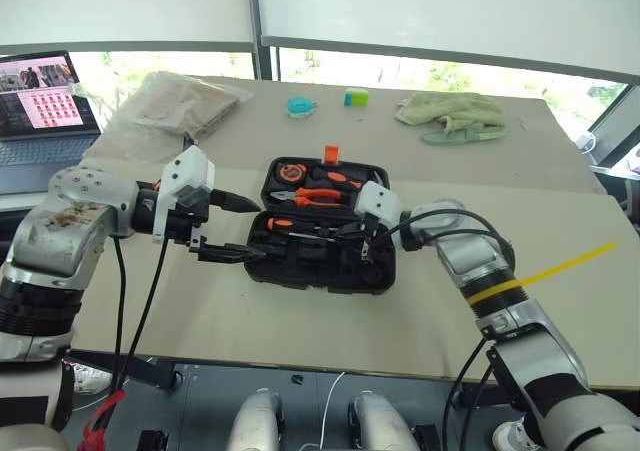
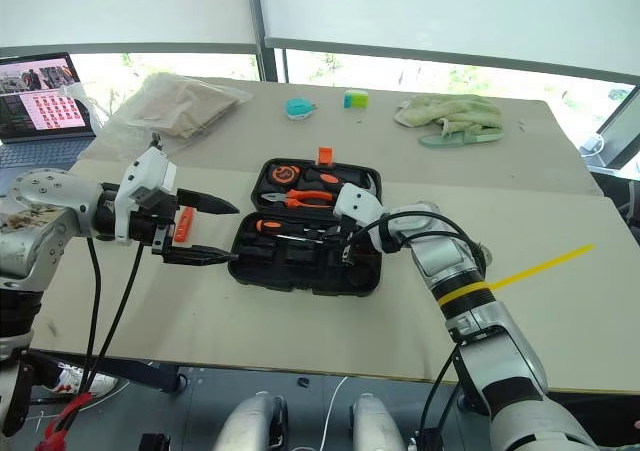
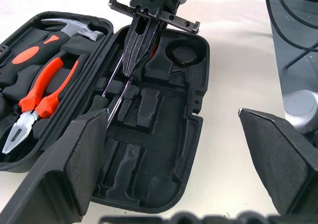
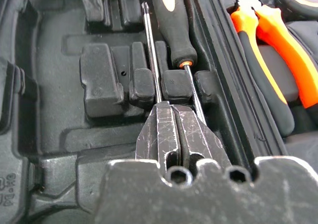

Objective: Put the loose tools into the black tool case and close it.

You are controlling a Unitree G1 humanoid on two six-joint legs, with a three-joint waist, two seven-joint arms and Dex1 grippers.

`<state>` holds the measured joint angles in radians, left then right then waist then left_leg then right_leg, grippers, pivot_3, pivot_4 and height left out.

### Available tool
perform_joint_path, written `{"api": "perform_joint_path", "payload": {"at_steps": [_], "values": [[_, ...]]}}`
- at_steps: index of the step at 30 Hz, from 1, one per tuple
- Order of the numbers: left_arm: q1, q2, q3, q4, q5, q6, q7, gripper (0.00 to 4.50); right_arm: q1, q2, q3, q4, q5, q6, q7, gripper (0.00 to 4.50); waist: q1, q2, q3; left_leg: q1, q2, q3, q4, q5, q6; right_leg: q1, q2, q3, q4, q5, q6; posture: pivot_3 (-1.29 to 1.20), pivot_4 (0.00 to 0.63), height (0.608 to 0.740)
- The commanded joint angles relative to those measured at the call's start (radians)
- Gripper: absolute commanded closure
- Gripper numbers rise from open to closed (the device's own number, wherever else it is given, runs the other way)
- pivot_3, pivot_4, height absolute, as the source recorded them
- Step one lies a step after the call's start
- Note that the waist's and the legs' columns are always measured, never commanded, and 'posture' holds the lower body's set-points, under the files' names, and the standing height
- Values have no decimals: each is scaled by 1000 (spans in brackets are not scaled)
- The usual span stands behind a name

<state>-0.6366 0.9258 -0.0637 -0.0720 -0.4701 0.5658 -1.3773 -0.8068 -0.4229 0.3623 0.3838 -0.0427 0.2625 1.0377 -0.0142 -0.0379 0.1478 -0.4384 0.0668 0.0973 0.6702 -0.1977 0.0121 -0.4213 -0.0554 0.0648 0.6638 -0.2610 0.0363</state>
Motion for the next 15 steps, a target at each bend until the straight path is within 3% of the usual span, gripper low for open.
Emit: {"api": "perform_joint_path", "payload": {"at_steps": [1, 8, 9, 11, 15], "values": [[-22, -10, 0, -10, 13, -26, 4, 0, 41, -13, 61, 34, -71, -6, 0, 4473, 0, -1, -1, 1, 0, 0, 0, 0, 0, 1, 0, 0, 0, 0, 0, 0, 150, 740], [59, -3, 67, -29, 36, 25, 132, 0, 51, -29, -233, -363, 240, 286, 3, 4473, 1, 1, 1, -2, 0, 0, 0, 0, -1, -2, 0, 0, 1, 0, 0, 0, 150, 740], [94, -2, 103, -46, 33, 51, 179, 0, 60, -49, -285, -432, 296, 351, 0, 4032, 1, 1, 1, -4, 0, 0, 0, 0, -1, -4, -1, 0, 1, 0, 0, 0, 150, 740], [179, 3, 184, -94, 24, 101, 263, 0, 86, -98, -378, -566, 410, 482, 5, 3682, 1, 1, 1, -4, 0, -1, -1, 0, -1, -4, 0, 0, 1, 0, 0, 0, 150, 740], [426, 9, 407, -228, 22, 202, 391, 0, 181, -234, -526, -799, 645, 638, 74, 2286, 1, 1, 1, -3, 1, -1, -3, -1, -2, -3, -1, -1, -1, 0, -1, 0, 150, 740]]}}
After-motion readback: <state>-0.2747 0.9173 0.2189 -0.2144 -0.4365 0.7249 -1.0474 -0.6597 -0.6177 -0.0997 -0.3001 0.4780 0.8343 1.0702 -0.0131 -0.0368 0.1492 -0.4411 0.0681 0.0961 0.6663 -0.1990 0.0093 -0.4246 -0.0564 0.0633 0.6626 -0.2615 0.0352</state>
